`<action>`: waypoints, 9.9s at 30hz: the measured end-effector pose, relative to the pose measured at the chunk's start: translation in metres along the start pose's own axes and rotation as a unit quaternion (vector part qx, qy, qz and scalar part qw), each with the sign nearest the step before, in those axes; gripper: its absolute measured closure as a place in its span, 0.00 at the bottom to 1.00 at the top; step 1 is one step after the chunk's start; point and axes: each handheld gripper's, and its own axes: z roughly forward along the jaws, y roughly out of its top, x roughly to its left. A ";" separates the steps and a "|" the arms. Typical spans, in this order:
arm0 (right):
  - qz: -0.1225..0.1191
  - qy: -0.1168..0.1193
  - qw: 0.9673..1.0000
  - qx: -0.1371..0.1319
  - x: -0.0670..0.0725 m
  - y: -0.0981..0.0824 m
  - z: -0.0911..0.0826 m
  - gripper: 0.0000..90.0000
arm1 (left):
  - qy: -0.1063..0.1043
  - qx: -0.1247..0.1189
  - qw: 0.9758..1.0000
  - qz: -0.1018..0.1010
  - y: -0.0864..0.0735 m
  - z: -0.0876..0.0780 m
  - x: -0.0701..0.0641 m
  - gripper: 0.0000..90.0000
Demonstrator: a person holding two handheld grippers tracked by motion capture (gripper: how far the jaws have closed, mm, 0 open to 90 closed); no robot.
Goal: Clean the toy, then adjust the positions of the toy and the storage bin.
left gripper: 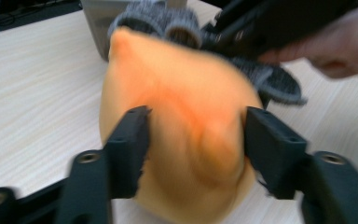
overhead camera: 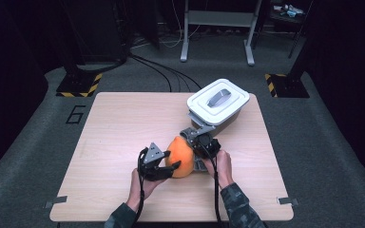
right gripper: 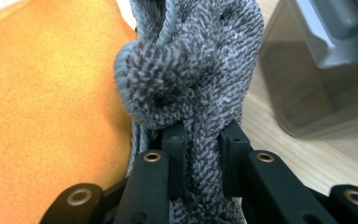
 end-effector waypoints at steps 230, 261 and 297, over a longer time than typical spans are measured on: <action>0.171 -0.094 0.981 -0.021 -0.116 -0.227 -0.073 0.00 | 0.165 -0.059 0.981 -0.080 -0.022 -0.147 0.136 0.79; 0.172 -0.094 0.980 -0.021 -0.116 -0.227 -0.073 0.00 | 0.223 0.012 0.971 -0.089 -0.046 -0.170 0.193 0.78; 0.168 -0.090 0.981 -0.021 -0.116 -0.227 -0.073 0.00 | 0.163 0.001 0.983 -0.081 -0.024 -0.116 0.157 0.17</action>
